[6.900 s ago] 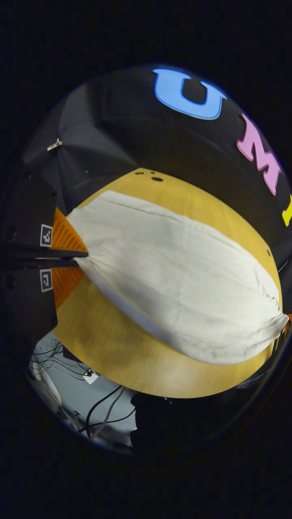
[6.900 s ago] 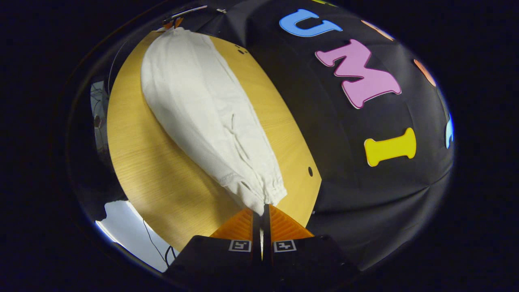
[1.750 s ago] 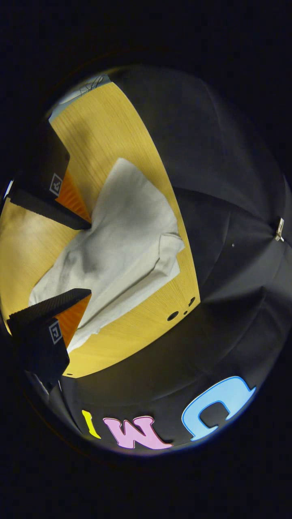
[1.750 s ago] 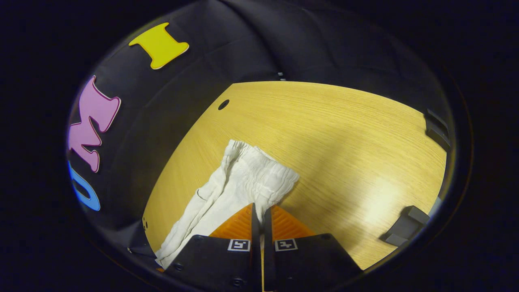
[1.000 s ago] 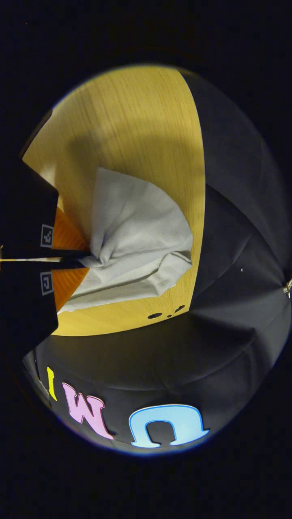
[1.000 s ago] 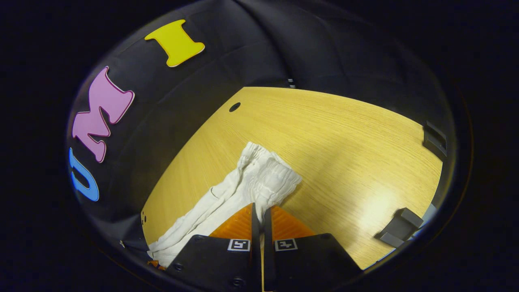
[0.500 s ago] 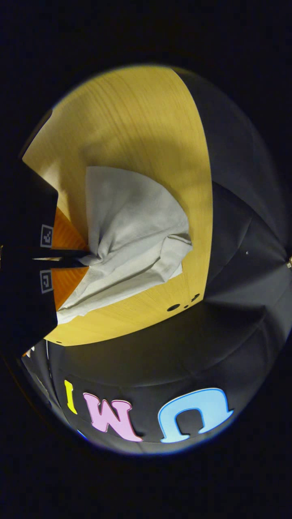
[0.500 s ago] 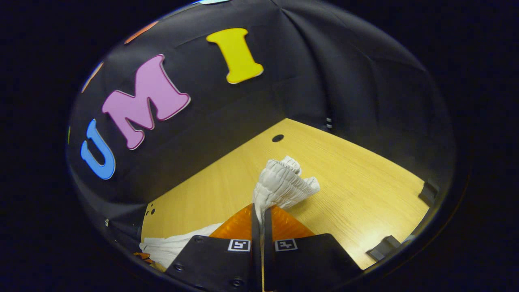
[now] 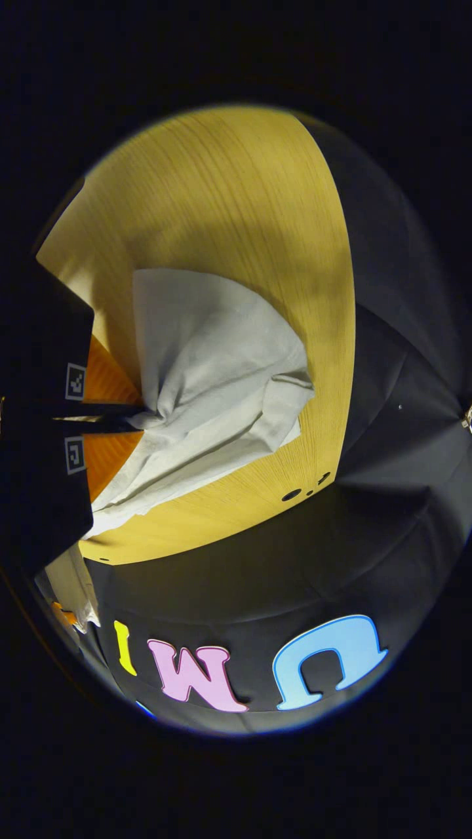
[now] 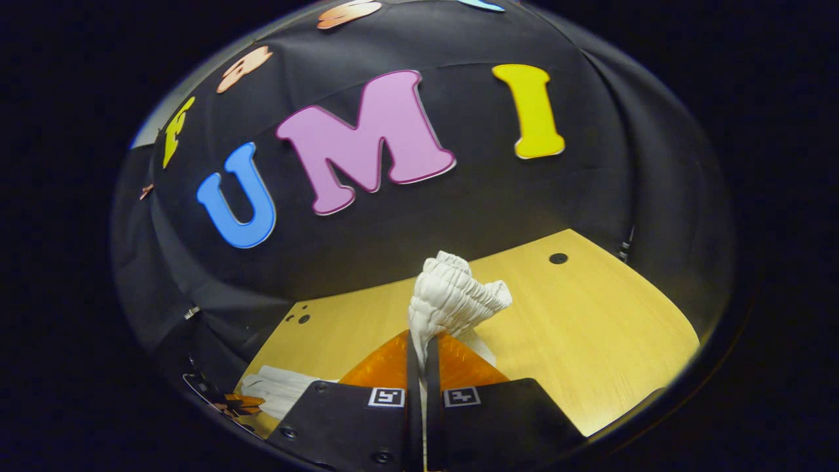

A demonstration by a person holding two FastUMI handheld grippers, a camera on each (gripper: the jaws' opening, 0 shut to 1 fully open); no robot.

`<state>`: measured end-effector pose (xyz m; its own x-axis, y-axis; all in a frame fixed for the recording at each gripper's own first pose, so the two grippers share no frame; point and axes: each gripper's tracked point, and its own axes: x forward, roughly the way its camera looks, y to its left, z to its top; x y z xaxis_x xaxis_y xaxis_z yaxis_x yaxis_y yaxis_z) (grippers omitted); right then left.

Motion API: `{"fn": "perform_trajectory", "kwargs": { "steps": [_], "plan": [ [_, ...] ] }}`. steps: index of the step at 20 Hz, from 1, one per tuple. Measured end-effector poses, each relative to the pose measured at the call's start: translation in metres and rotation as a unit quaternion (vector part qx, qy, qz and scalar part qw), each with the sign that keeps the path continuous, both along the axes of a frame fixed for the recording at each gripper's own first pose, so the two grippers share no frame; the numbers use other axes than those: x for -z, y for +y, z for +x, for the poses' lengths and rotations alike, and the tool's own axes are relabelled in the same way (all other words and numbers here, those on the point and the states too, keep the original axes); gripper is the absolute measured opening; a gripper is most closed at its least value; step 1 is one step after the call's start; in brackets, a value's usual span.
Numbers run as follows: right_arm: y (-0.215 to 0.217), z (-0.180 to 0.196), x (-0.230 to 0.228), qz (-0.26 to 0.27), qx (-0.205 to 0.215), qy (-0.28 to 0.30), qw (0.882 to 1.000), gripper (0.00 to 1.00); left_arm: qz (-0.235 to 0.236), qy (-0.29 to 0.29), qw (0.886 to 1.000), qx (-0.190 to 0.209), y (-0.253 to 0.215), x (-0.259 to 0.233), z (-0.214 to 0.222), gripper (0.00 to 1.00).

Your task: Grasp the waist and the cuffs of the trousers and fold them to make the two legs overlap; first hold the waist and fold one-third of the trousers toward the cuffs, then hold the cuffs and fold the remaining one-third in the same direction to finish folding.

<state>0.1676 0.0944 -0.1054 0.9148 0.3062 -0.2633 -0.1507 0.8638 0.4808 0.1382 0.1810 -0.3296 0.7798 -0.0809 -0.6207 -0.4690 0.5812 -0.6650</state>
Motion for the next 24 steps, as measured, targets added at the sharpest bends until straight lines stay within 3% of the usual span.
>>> {"fn": "perform_trajectory", "kwargs": {
  "steps": [7, 13, 16, 17, 18, 19, 20, 21, 22, 23, 24],
  "plan": [
    [0.106, -0.019, 0.029, -0.059, -0.105, 0.013, 0.993, 0.07, -0.017, -0.006, 1.000, -0.004, 0.002, 0.003, -0.005, 0.06],
    [0.178, -0.040, 0.075, -0.127, -0.188, 0.034, 0.973, 0.08, -0.031, -0.012, 0.999, -0.003, 0.001, 0.006, -0.002, 0.06],
    [0.214, -0.053, 0.097, -0.126, -0.226, 0.055, 0.964, 0.18, -0.038, -0.015, 0.999, -0.002, 0.001, 0.007, 0.000, 0.06],
    [0.221, -0.057, 0.103, -0.129, -0.230, 0.062, 0.963, 0.10, -0.041, -0.016, 0.999, -0.002, 0.002, 0.007, 0.000, 0.06],
    [0.227, -0.061, 0.111, -0.132, -0.235, 0.072, 0.960, 0.21, -0.043, -0.016, 0.999, -0.002, 0.002, 0.007, 0.000, 0.06],
    [0.230, -0.068, 0.117, -0.132, -0.240, 0.083, 0.958, 0.12, -0.046, -0.017, 0.999, -0.003, 0.002, 0.007, 0.001, 0.06],
    [0.231, -0.073, 0.121, -0.129, -0.246, 0.093, 0.956, 0.23, -0.048, -0.019, 0.999, -0.004, 0.001, 0.008, 0.002, 0.06],
    [0.232, -0.080, 0.125, -0.124, -0.253, 0.105, 0.954, 0.26, -0.051, -0.021, 0.998, -0.004, 0.002, 0.007, 0.002, 0.06],
    [0.232, -0.087, 0.130, -0.115, -0.264, 0.118, 0.950, 0.26, -0.054, -0.022, 0.998, -0.004, 0.001, 0.009, 0.002, 0.06],
    [0.234, -0.098, 0.132, -0.100, -0.279, 0.134, 0.946, 0.33, -0.056, -0.024, 0.998, -0.005, 0.003, 0.008, 0.002, 0.06],
    [0.237, -0.111, 0.132, -0.072, -0.295, 0.150, 0.941, 0.29, -0.058, -0.025, 0.998, -0.007, 0.002, 0.009, 0.003, 0.06]
  ]
}}
